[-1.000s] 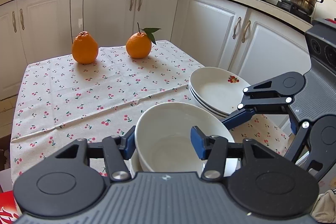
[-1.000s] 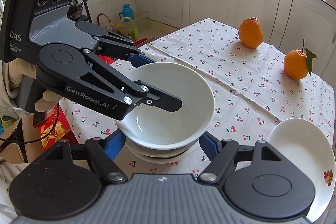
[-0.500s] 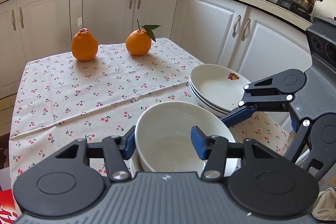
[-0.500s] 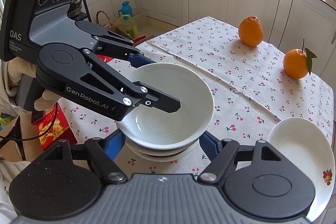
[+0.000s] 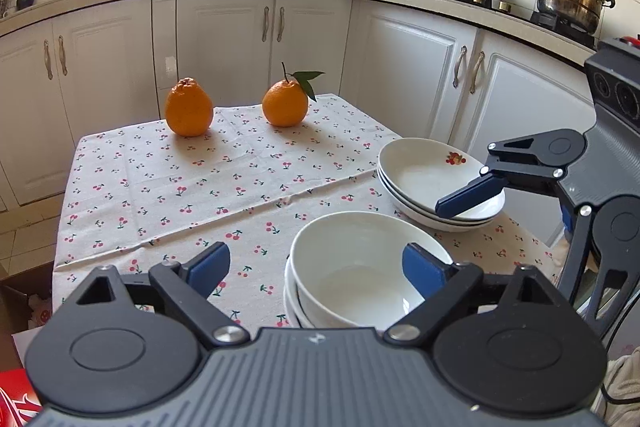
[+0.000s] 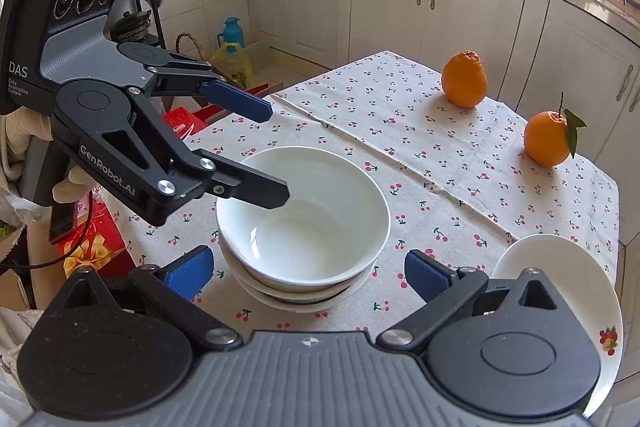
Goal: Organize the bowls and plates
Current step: 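Lower the bowl into the nested bowls and open the left gripper, then grip the rim of the bowl stack with the left gripper while the right gripper grips the opposite rim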
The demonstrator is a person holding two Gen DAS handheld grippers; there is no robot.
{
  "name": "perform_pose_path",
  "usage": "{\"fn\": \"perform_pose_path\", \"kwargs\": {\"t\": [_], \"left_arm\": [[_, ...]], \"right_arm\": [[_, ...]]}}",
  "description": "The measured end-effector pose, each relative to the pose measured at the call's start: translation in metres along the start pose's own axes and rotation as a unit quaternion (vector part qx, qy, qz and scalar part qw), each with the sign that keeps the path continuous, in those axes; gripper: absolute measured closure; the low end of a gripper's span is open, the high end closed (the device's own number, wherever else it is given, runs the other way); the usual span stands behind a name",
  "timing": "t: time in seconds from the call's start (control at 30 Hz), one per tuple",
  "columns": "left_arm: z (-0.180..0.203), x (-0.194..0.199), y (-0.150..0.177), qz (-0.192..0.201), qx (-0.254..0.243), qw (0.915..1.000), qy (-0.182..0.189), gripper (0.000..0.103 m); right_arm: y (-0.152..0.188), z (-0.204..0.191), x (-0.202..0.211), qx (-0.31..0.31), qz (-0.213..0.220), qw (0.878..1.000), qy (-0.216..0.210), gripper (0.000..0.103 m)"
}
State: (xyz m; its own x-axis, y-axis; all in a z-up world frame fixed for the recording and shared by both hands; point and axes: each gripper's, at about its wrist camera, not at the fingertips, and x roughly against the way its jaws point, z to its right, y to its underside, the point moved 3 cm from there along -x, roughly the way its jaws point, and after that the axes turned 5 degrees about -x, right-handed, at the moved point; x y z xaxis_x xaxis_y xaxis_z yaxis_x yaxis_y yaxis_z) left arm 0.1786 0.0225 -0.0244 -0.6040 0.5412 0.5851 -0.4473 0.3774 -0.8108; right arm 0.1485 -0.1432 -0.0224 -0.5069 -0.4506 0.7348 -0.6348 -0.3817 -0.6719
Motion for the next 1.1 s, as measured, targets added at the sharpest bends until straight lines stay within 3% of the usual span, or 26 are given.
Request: {"fn": "perform_pose_path", "kwargs": {"t": [0.1, 0.47, 0.6, 0.73, 0.87, 1.1], "left_arm": [[-0.009, 0.002, 0.006, -0.005, 0.003, 0.9998, -0.018, 0.009], [-0.028, 0.005, 0.024, -0.006, 0.038, 0.9990, -0.024, 0.009], [-0.022, 0.020, 0.025, 0.015, 0.015, 0.9995, -0.022, 0.008], [-0.007, 0.032, 0.031, 0.032, -0.040, 0.9985, -0.020, 0.001], [0.008, 0.027, 0.046, 0.000, -0.086, 0.9963, -0.002, 0.001], [0.016, -0.008, 0.061, -0.038, -0.102, 0.9937, 0.025, 0.001]], "right_arm": [[0.000, 0.000, 0.001, -0.002, 0.002, 1.000, -0.001, 0.000], [0.006, -0.010, 0.002, 0.011, -0.002, 1.000, 0.003, 0.000], [0.012, -0.011, 0.005, 0.022, -0.001, 1.000, 0.012, 0.000], [0.024, -0.009, 0.001, 0.043, -0.010, 0.999, 0.027, 0.000], [0.035, -0.006, -0.010, 0.066, -0.026, 0.996, 0.047, 0.000], [0.040, 0.000, -0.029, 0.085, -0.042, 0.994, 0.055, 0.000]]}}
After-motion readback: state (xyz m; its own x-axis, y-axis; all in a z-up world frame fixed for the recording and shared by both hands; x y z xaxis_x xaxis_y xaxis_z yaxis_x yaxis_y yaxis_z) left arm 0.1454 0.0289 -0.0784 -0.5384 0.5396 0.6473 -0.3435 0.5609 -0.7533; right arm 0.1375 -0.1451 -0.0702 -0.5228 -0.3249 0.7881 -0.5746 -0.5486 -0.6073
